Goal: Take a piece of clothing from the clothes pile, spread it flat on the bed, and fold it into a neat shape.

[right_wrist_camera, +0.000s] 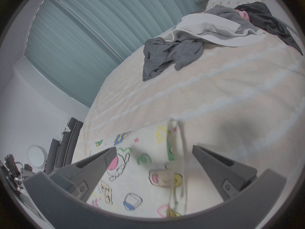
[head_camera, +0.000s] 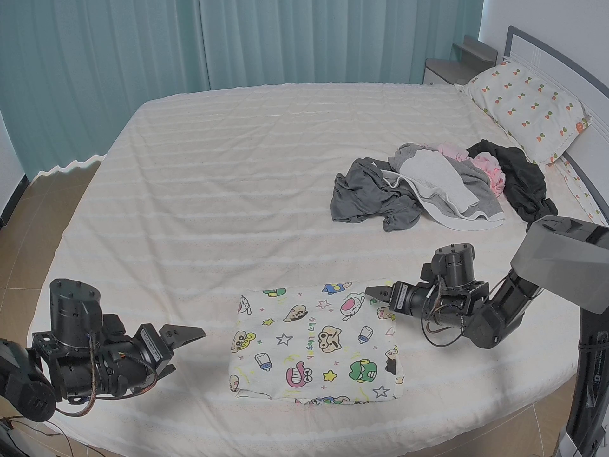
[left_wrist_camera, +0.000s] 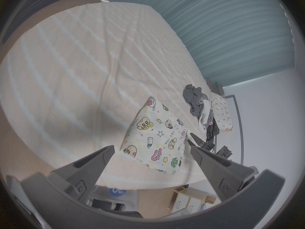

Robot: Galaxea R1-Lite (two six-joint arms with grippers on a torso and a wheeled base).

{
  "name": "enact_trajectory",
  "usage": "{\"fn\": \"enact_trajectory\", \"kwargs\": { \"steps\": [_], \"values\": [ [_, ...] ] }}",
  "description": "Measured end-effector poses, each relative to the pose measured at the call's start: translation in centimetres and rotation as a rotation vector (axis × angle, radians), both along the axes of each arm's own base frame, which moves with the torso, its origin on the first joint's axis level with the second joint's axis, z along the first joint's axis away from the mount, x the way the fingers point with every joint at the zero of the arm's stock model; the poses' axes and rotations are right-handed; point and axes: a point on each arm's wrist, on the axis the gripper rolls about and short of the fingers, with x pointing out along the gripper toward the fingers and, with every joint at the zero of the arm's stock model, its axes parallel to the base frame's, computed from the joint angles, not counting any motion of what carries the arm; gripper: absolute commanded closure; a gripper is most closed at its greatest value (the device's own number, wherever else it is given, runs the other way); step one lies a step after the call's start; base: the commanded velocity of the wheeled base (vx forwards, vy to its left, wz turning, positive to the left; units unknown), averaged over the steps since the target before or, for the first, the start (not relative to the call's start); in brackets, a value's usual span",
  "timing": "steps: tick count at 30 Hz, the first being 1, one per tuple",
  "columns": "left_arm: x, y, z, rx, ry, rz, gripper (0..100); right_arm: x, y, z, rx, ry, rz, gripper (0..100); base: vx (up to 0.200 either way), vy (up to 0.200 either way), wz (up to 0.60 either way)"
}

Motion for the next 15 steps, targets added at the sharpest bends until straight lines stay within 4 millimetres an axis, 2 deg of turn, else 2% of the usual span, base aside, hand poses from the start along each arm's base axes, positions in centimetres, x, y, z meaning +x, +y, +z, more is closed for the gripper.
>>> {"fn": "enact_trajectory", "kwargs": {
  "steps": [4, 7, 11, 15],
  "values": [
    [1.7, -0.6, 0.0, 0.068, -0.035, -0.068, 0, -1.8, -1.0, 0.0, -0.009, 0.045, 0.011, 0, 0.0, 0.0, 0.0],
    [3.5, -1.0, -0.8, 0.154, -0.045, -0.142, 0, -3.4, -1.6, -0.2, -0.02, 0.087, 0.037, 0, 0.0, 0.0, 0.0],
    [6.5, -1.7, -2.2, 0.238, -0.034, -0.211, 0, -5.3, -2.0, -0.5, -0.031, 0.134, 0.079, 0, 0.0, 0.0, 0.0],
    [9.8, -2.5, -4.2, 0.289, -0.009, -0.254, 0, -6.3, -1.6, -0.7, -0.036, 0.155, 0.118, 0, 0.0, 0.0, 0.0]
  ]
}}
